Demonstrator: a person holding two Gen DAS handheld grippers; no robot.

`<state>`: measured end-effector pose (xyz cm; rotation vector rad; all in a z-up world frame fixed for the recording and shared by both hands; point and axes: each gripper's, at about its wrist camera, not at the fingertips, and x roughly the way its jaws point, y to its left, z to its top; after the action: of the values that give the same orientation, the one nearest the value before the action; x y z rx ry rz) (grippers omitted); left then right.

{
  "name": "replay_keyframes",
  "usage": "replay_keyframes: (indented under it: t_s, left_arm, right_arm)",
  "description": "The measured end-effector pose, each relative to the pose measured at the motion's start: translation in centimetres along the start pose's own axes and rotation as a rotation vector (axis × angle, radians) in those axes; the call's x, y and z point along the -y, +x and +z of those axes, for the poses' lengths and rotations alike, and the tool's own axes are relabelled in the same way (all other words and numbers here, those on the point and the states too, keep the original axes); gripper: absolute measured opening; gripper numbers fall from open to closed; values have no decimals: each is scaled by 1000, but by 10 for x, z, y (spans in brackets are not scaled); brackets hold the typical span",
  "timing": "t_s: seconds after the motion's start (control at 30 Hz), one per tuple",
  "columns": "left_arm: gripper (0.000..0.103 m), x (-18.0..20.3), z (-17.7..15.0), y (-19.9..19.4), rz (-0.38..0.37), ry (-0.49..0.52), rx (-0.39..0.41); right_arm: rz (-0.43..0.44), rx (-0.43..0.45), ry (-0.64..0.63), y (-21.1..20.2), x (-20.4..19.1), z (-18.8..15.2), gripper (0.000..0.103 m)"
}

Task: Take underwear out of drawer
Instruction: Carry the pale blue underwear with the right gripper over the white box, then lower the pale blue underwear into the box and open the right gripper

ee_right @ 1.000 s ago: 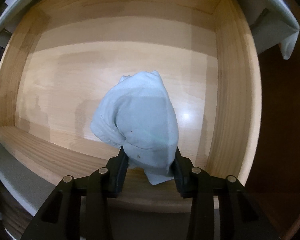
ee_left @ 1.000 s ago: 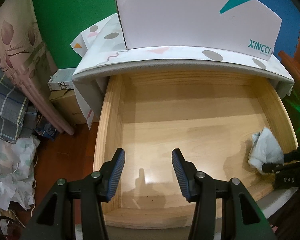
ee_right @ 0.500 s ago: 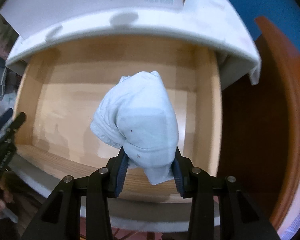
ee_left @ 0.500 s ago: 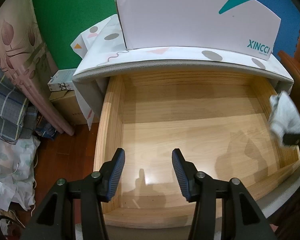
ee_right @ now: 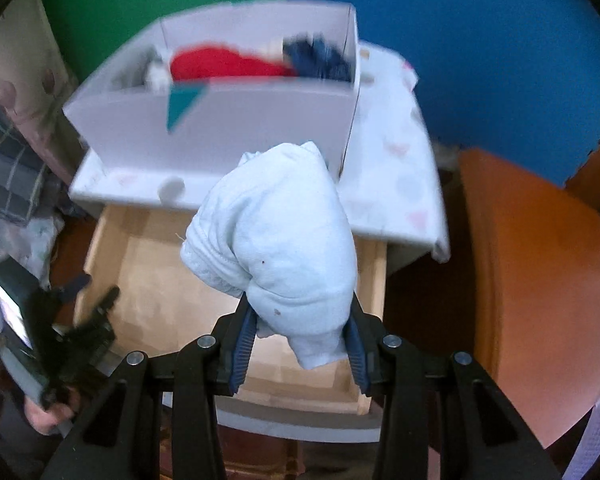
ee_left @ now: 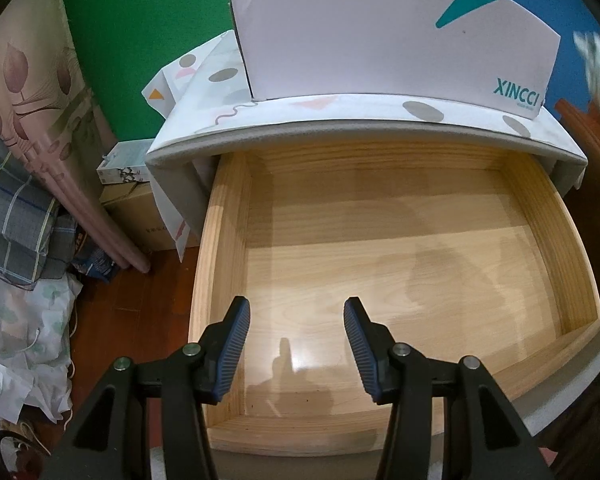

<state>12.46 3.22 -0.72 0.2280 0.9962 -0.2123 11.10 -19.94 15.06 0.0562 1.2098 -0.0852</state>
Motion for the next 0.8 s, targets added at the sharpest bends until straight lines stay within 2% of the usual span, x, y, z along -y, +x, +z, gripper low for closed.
replay_keyframes:
  t_s: [0.17, 0.4, 0.67, 0.8]
  left_arm:
    - [50, 1, 0, 0, 5, 6, 5]
    - [50, 1, 0, -1, 3, 2, 5]
    - [50, 0, 0, 0, 5, -1, 2]
    - [50, -1, 1, -1, 5, -16, 8]
  right_arm:
    - [1, 68, 7, -25, 1, 39, 37]
    - [-26, 118, -15, -28, -4, 86, 37]
    - [-51, 132, -52, -2, -25, 141, 38]
    - [-63, 144, -59, 13, -30, 155, 38]
